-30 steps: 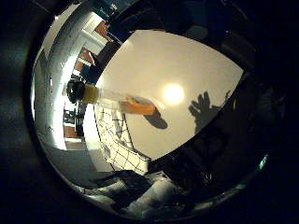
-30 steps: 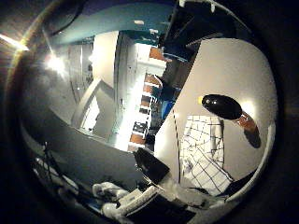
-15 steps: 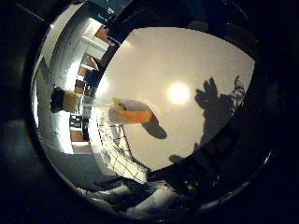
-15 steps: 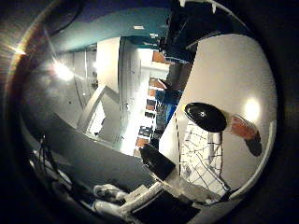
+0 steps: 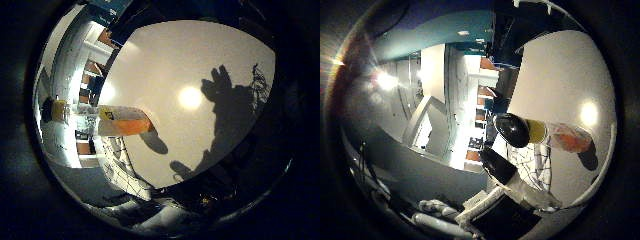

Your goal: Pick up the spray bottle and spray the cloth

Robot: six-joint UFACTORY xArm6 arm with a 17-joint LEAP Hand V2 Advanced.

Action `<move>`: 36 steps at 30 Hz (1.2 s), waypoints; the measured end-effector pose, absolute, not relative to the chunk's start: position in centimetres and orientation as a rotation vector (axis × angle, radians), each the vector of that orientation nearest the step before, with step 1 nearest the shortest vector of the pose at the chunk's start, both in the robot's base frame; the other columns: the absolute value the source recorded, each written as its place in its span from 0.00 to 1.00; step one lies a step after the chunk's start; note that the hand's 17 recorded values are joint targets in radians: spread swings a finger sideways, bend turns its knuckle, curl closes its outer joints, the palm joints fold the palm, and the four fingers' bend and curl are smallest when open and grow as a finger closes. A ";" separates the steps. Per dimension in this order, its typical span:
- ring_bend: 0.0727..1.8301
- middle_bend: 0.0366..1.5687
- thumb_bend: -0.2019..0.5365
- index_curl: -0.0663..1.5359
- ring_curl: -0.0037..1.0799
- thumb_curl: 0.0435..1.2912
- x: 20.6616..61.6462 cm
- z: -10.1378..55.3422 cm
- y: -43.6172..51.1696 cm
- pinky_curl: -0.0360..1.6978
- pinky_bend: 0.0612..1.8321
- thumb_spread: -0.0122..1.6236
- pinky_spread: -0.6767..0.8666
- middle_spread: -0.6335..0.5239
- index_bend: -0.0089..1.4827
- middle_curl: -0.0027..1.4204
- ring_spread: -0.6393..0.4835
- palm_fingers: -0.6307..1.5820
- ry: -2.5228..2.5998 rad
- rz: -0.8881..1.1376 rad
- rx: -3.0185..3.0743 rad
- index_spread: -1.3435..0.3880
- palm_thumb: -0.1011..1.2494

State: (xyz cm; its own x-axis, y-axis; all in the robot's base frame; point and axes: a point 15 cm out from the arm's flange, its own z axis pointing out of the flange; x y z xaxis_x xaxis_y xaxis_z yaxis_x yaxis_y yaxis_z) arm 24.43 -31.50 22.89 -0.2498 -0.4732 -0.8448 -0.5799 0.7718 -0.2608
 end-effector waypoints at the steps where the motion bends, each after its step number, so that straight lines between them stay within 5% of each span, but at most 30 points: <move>1: 0.21 0.16 0.24 0.20 0.24 0.21 24.4 22.9 -31.5 0.19 0.19 0.65 0.67 0.71 0.10 0.25 0.77 0.33 1.896 0.123 -0.804 0.70 0.49; 36: 0.24 0.18 0.24 0.20 0.25 0.21 25.7 21.2 -27.1 0.20 0.19 0.63 0.67 0.66 0.10 0.26 0.74 0.34 1.825 0.219 -0.857 0.70 0.45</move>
